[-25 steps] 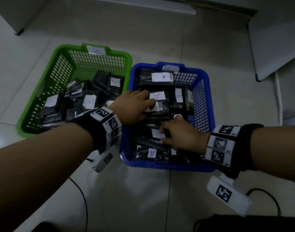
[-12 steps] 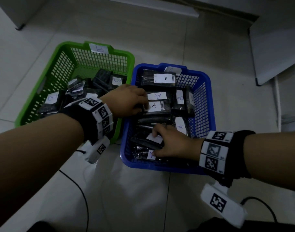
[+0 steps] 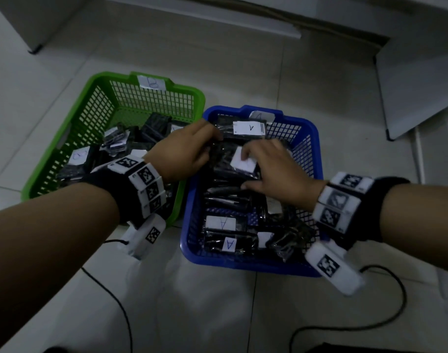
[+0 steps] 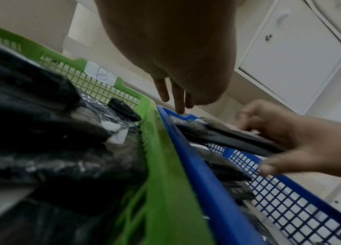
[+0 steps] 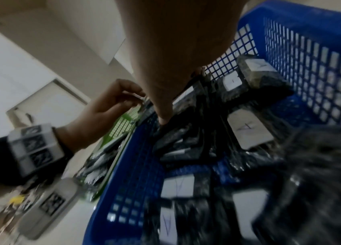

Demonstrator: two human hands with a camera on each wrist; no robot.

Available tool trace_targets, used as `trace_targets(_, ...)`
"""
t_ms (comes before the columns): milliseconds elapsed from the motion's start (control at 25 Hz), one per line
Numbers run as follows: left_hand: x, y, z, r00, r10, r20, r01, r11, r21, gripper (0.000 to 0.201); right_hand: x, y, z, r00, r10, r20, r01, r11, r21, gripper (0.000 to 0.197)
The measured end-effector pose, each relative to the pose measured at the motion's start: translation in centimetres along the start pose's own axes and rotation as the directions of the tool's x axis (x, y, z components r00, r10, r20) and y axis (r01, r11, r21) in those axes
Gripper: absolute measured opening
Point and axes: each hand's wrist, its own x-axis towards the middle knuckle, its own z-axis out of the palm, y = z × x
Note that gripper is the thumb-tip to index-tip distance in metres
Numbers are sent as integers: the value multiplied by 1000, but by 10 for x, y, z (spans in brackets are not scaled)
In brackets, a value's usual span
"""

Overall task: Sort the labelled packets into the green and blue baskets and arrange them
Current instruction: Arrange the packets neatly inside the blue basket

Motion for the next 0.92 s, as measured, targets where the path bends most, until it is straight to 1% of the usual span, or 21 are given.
trace_targets(40,-1,4,0,999,54,1,-54,998,43,28,11,3,1,1000,9,30,-8,1000,-14,58)
trace_targets(80,-2,7,2,992,118,45,-122,987,103,29,20,5,3,998,25,64,-23,999,-31,58)
trace_targets(120,-4,8,6,980,160,115,-178,971,160,31,25,6,5,996,38,83,-33,998,-61,58)
trace_targets(160,-5,8,10,969,169,181,-205,957,204,35,26,5,5,996,40,76,-32,994,-105,56)
trace_targets(200,-6,7,14,964,159,211,-206,952,226,38,22,2,5,999,28,37,-22,988,-152,53)
trace_targets(240,-6,5,16,966,142,217,-192,955,227,40,14,-3,6,999,-4,-38,-3,984,-177,47)
trace_targets(280,-6,5,16,969,135,208,-181,959,219,40,4,-9,8,992,-52,-118,33,987,-158,36)
trace_targets(320,-6,5,15,971,138,194,-177,963,202,40,-8,-14,13,987,-86,-134,74,993,-92,25)
trace_targets(360,-7,6,15,973,152,175,-184,966,183,38,-22,-18,19,994,-91,-67,92,996,12,17)
trace_targets(400,-8,6,13,972,169,164,-197,964,176,37,-35,-22,27,993,-69,91,61,994,95,19)
trace_targets(440,-10,6,13,969,179,169,-210,960,183,34,-46,-27,37,956,-34,291,2,994,107,29)
trace_targets(480,-11,5,13,965,182,190,-220,954,205,31,-53,-29,45,893,-3,451,-23,998,53,43)
trace_targets(520,-13,6,14,961,181,211,-228,947,225,28,-56,-28,53,845,27,535,-27,1000,-7,53)
trace_targets(560,-14,5,16,958,178,227,-231,945,232,26,-56,-28,57,824,58,564,-44,998,-38,56)
trace_targets(640,-15,3,14,955,183,231,-233,950,207,25,-46,-29,57,816,100,570,-109,994,-18,51)
trace_targets(680,-14,2,12,956,186,226,-230,955,188,24,-40,-28,54,823,118,555,-153,988,17,48)
trace_targets(760,-12,2,7,964,183,195,-213,966,145,21,-28,-25,45,864,193,464,-270,957,105,46)
trace_targets(840,-12,7,1,973,174,151,-186,980,71,22,-22,-25,33,880,286,378,-398,879,262,44)
trace_targets(880,-13,10,-1,972,163,168,-169,985,26,29,-22,-26,28,876,308,372,-445,815,372,42)
trace_targets(920,-13,14,-4,964,160,214,-162,987,-7,39,-25,-26,24,869,315,381,-477,737,479,40)
